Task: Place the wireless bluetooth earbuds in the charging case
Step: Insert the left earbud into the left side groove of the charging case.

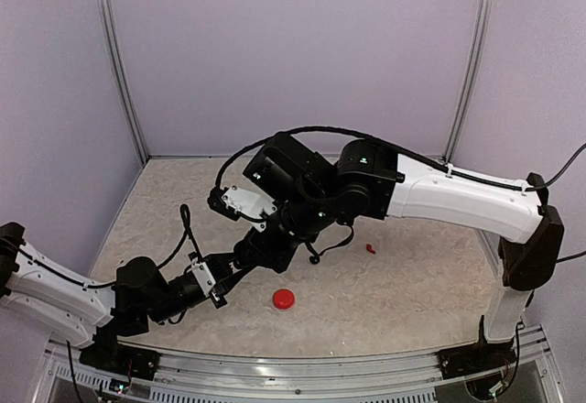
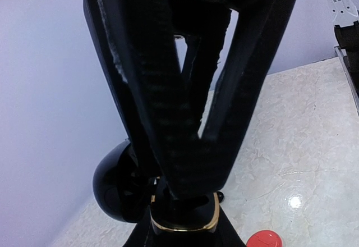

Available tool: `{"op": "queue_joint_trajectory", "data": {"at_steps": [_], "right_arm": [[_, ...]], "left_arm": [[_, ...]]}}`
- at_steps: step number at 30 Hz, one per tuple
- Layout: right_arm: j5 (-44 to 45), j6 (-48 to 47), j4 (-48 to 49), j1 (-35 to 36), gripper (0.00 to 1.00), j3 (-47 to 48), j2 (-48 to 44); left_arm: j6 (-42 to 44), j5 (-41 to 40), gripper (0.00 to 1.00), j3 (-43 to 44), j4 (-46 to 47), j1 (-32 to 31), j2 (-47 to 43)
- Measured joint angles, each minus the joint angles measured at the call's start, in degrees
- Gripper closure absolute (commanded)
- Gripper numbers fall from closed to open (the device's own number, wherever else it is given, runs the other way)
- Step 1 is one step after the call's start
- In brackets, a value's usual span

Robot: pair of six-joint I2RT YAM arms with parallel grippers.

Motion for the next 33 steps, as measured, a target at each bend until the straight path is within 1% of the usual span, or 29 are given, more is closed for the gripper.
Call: {"op": "queue_joint_trajectory", "data": {"at_steps": [6,19,25,33], "right_arm": [[0.6,-0.1,-1.4,0.0,0.74,1.7,1.1],[0.5,-0.2,-0.7,0.2,0.59,2.2,1.5],[0.4,-0.9,0.5,0.2,0.57,1.6,1.1],[0.7,-2.3,5.5,0.2,0.57,-4.8,-4.3]], "left_arm": [[-1.3,0.2,1.00,0.0,0.5,0.0,0.7],[-3.8,0.9,1.00,0.1,1.6,0.0,1.1],[-4.8,1.0,1.00,0.1,2.2,0.3,1.2],[-5.5,3.1,1.00,0.1,4.0,0.6,0.7]]}}
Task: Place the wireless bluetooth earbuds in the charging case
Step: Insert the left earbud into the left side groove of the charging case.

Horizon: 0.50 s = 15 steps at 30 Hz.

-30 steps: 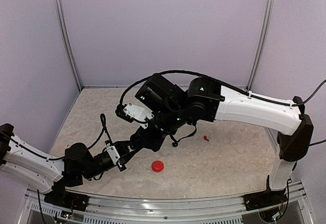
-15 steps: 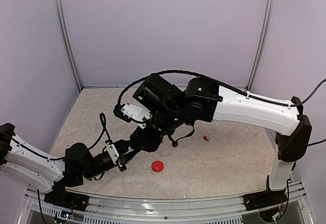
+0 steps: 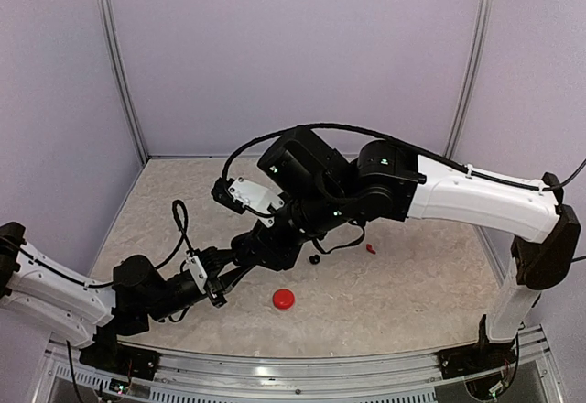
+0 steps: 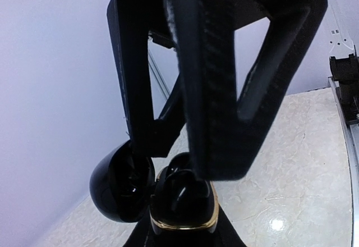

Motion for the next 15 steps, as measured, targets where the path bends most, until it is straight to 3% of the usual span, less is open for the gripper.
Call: {"op": "queue_joint_trajectory", "data": {"at_steps": [15], "right_arm": [[-0.1,-5.7,11.9,0.0,0.54,-10.3,-11.4]], "left_arm": [[-4.9,6.6,1.00,0.0,0.7,1.9,-1.8]]}}
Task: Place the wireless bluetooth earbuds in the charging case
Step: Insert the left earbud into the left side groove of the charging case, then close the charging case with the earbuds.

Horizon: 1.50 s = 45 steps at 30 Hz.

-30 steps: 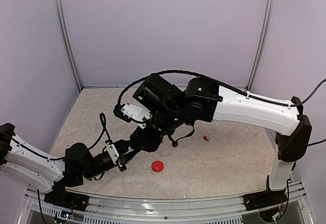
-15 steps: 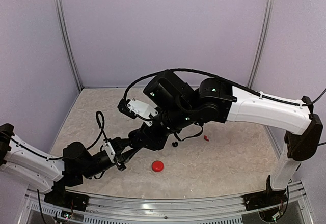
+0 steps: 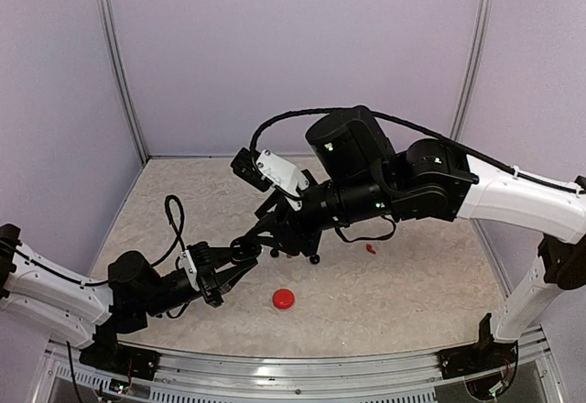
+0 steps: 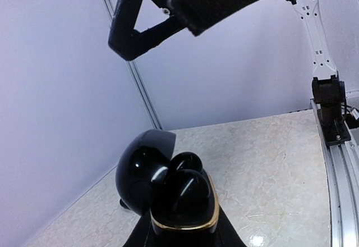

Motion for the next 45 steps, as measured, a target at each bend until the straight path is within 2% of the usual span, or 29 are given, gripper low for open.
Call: {"op": "queue_joint_trajectory", "data": {"at_steps": [3,8,21,31,36,45], "right_arm": [[0.5,-2.4,1.3,0.0,0.52,-1.2,-1.6],[1.6,-5.1,3.5,0.0,0.42,-4.4,-2.5],[3.3,-6.8,12.1,-0.3,0.37,-16.0,-11.6],[-1.7,-7.3,20.3,-3.2,0.27,-25.0,-15.6],[-5.6,-8.7,22.9,-3.9,0.26,-24.9,-15.2],[-13.7,-10.7,24.4,-3.9,0.24,-19.4,-8.4]], "left_arm": [[-2.9,2.3,1.00,0.0,0.2,1.8,-1.4],[-7.9,6.4,1.00,-0.1,0.7,4.3,-3.8],[-23.3,15.1,1.00,-1.2,1.6,10.0,-8.2],[-32.0,20.4,1.00,-1.1,0.0,10.8,-10.5],[-33.9,23.5,1.00,-0.3,-2.5,10.9,-10.4],[-34.5,23.8,1.00,0.5,-4.4,9.0,-9.5]]}}
